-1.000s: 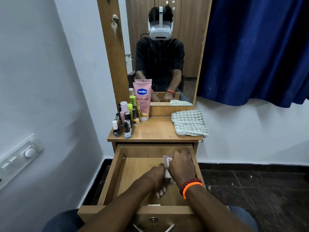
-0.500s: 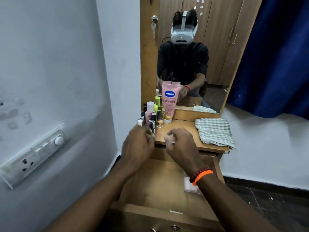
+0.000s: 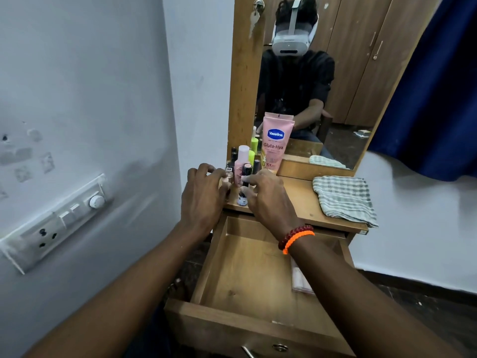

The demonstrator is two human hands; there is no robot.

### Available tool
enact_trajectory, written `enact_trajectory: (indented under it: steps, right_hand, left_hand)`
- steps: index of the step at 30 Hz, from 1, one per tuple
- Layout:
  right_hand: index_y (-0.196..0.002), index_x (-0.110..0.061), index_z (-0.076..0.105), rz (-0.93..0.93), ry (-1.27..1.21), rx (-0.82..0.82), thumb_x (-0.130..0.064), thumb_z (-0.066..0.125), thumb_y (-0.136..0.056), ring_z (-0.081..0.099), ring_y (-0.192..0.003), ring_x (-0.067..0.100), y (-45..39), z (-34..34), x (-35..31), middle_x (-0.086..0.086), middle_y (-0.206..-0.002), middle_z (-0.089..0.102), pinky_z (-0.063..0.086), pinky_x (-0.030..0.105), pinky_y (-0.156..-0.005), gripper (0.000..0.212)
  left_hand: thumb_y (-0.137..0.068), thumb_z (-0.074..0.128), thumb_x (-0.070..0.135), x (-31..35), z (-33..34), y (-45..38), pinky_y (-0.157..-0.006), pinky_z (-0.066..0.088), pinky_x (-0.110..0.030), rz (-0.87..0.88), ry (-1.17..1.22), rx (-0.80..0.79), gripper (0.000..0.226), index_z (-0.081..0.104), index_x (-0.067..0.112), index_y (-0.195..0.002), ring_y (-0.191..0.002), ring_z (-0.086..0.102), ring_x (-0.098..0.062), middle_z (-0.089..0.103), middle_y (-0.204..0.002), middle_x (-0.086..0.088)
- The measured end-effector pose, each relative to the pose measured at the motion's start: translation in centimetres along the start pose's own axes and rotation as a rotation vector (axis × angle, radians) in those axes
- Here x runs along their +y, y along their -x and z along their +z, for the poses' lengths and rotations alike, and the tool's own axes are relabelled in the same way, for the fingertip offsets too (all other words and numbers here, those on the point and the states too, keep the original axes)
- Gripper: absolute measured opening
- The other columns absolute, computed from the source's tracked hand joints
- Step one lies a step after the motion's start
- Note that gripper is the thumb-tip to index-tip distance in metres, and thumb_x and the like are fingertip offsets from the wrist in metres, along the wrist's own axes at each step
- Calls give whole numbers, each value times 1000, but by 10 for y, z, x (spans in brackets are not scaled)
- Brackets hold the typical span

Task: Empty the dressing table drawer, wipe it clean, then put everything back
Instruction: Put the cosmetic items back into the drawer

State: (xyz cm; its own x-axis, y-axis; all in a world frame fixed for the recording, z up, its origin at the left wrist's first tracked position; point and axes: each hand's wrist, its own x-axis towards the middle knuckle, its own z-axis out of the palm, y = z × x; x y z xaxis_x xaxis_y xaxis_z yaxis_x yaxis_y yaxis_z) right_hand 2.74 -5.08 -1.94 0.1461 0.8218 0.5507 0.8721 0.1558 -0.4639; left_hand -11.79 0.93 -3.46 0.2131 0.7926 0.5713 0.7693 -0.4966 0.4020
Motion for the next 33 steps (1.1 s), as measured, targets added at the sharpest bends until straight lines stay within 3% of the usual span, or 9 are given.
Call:
enact_trajectory:
  steps: [5, 10, 15, 18, 21, 23, 26, 29, 33]
  right_hand:
    - [-104, -9, 77, -14, -87, 46, -14, 67, -94, 64, -87, 13, 9, -4, 0, 4, -95, 70, 55, 25, -75, 15]
    - [-103, -11, 78, 35, -94, 48, -12, 73, -90, 65, -81, 10, 33, -7, 3, 1, -90, 71, 58, 25, -72, 15]
    - [-88, -7, 81, 139, -51, -52, -9, 71, -91, 70, -77, 12, 53, 10, 14, 6, -85, 77, 62, 34, -67, 11]
    - [-77, -8, 79, 182, -11, -97, -7, 67, -92, 68, -70, 11, 54, 23, 22, 6, -77, 75, 60, 32, -60, 20]
    - [-64, -12, 69, 223, 7, -140, -3, 61, -93, 65, -65, 12, 54, 36, 28, 5, -71, 70, 52, 23, -54, 31]
    - [-52, -24, 49, 222, 26, -153, -1, 57, -92, 57, -59, 12, 56, 46, 31, 4, -65, 60, 41, 21, -50, 47]
    - [-52, -26, 37, 207, 61, -175, -2, 57, -93, 51, -62, 18, 57, 55, 34, 5, -68, 51, 30, 20, -52, 52]
    - [-71, -10, 65, 203, 71, -197, -6, 56, -98, 59, -78, 24, 57, 59, 34, 11, -87, 62, 37, 26, -61, 29]
    - [-84, -3, 71, 178, 78, -189, -8, 55, -99, 62, -85, 26, 56, 62, 33, 13, -96, 64, 46, 33, -66, 22]
  left_hand:
    - [-96, 63, 32, 2, -12, 10, -72, 48, -36, 28, 108, 14, 18, 69, 22, -110, -106, 53, -20, 70, -105, 2]
    - [-92, 68, 26, 7, -20, 41, -66, 46, -32, 131, 118, -42, 14, 71, 20, -104, -93, 56, -16, 71, -98, 4]
    - [-91, 68, 22, -4, 4, 60, -57, 44, -24, 44, 160, -195, 10, 75, 25, -85, -74, 55, -5, 72, -79, 10]
    - [-92, 66, 22, -8, 21, 57, -60, 44, -24, -25, 155, -225, 13, 79, 22, -93, -78, 62, -9, 75, -88, 4]
    - [-93, 64, 21, -7, 35, 51, -67, 55, -34, -29, 101, -250, 15, 78, 22, -92, -80, 64, -12, 75, -88, 3]
    - [-94, 62, 21, -6, 40, 46, -70, 58, -37, -18, 45, -278, 16, 77, 22, -92, -81, 66, -15, 74, -89, 3]
    - [-94, 63, 21, -7, 47, 42, -73, 59, -38, 9, -10, -320, 13, 76, 22, -96, -81, 67, -16, 74, -93, 1]
    - [-95, 61, 20, -9, 53, 40, -75, 58, -39, 61, -82, -341, 13, 73, 20, -99, -85, 67, -20, 71, -101, -3]
    - [-96, 59, 19, -11, 55, 40, -79, 58, -36, 149, -159, -369, 18, 72, 19, -109, -92, 66, -20, 67, -112, -3]
